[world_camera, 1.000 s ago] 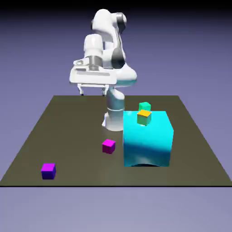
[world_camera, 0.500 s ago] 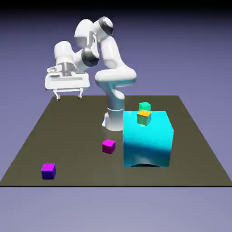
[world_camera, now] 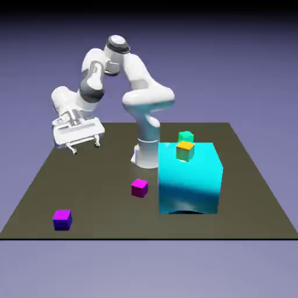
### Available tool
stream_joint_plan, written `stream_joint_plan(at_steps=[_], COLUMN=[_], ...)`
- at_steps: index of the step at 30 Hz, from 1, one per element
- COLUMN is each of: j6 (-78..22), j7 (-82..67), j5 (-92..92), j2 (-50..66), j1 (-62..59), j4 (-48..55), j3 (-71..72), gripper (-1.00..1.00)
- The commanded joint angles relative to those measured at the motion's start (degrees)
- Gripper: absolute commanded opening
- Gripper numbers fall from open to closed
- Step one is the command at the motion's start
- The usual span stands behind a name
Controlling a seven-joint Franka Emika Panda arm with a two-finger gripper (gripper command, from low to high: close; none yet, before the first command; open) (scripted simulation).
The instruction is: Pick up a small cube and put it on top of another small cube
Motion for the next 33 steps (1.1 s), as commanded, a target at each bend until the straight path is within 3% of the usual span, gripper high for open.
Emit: stream_joint_plan(at_steps=[1,20,22,26,27,33], j6=[-0.7,-14.4,-14.4,-4.8,-4.8,-14.7], j7=[-1.9,-37.5,-37.6,-37.8,-37.8,-35.8], j5=[-0.3,-6.0,-6.0,-9.4,-9.4,-6.3], j2=[-0.7,-14.0,-14.1,-18.8,-18.8,-13.7], j1=[0.5,10.9,10.9,18.2,18.2,11.7], j4=[0.1,2.1,2.1,1.5,1.5,3.0], j3=[-2.1,-41.5,-41.6,-47.7,-47.7,-39.3], gripper=[0.00,0.00,0.00,0.00,-1.00,-1.00])
